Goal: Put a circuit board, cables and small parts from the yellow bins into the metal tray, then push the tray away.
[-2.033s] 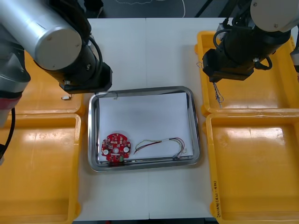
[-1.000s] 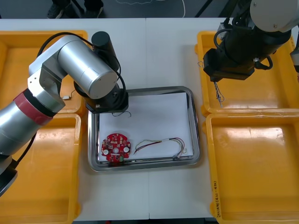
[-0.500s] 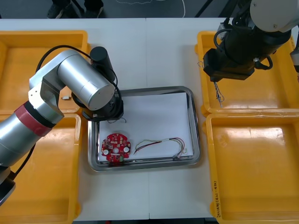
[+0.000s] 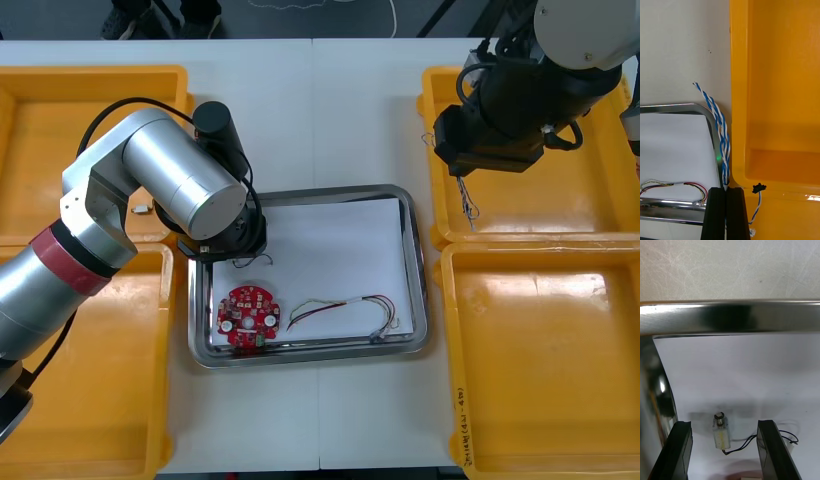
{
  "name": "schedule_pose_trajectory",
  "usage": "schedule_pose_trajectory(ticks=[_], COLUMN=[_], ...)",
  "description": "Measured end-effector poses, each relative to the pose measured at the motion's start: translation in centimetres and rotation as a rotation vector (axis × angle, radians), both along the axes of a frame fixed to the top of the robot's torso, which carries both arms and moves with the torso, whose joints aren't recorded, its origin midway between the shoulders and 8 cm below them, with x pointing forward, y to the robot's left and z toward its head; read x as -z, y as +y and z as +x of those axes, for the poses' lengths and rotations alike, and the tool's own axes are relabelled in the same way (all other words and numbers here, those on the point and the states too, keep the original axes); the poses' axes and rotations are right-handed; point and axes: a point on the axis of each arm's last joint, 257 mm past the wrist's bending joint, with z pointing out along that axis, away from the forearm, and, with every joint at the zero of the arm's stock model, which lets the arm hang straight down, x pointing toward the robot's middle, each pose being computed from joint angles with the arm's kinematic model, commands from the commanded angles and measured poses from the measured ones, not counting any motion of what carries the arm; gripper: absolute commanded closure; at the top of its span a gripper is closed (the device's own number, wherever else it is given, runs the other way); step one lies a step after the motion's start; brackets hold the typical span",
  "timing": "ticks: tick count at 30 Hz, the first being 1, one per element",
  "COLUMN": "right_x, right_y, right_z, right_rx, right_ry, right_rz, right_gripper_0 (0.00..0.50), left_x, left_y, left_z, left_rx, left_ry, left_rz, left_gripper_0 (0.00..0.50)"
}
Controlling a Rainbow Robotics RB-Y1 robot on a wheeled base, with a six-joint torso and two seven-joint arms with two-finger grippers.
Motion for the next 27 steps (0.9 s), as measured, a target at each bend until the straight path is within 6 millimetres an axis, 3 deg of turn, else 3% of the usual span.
schedule_pose_trajectory(ticks=[11,21,27], right_x=[0.4,1.1,2.0], right_y=[0.4,1.6,3.0], right_z=[-0.4,-1.2,-2.0], right_rx=[-0.020,-0.101,-0.213], right_ry=[0.011,0.006,0.006], right_rz=[-0.009,-0.052,-0.102], right_gripper_0=[0.500,0.500,0.500], left_x=[-1.2,-7.2,-9.2], left_y=[-0.6,-1.2,-0.3], left_z=[-0.7,-1.9,-2.8], left_rx=[0.024,0.049,0.031], left_ry=[-0.009,-0.076,-0.060], left_rz=[0.004,-0.023,-0.040], left_gripper_0=[0.000,0.000,0.000])
